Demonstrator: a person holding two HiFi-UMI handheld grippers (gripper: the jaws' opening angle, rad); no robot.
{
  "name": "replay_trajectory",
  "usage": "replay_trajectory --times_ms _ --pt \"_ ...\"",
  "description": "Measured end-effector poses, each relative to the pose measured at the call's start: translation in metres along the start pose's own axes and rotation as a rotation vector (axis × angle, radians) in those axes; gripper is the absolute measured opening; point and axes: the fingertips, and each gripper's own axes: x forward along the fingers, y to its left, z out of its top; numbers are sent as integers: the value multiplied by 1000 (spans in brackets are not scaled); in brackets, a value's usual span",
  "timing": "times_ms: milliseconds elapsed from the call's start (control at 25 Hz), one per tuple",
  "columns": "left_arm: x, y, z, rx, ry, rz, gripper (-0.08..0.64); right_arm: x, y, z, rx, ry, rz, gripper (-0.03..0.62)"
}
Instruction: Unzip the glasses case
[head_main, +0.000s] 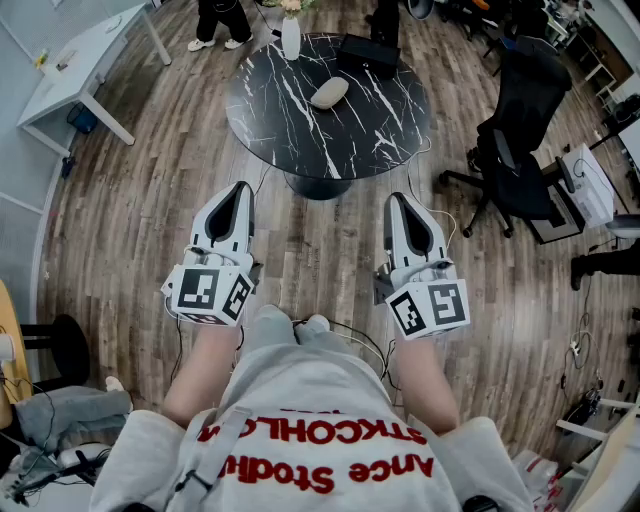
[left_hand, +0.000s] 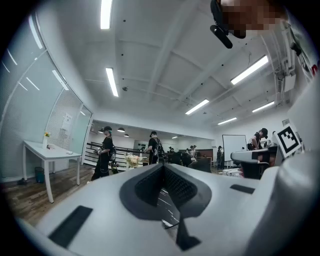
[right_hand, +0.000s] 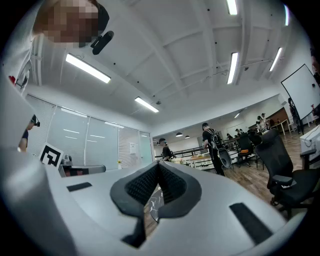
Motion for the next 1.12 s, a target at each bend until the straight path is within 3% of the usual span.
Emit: replay_trajectory --times_ms 120,400,560,720,1120 --pt "-1 -5 2 -1 -1 -8 8 -4 1 4 -6 -2 12 15" --pt "3 4 -2 21 23 6 8 -4 -3 7 94 -32 68 15" --pt "17 17 -10 20 46 19 8 9 -7 1 82 -17 71 17" --pt "47 26 -17 1 53 -8 8 31 -20 -1 70 -16 57 17" --pt "167 81 -16 53 42 -106 8 144 -55 -3 20 -41 2 17"
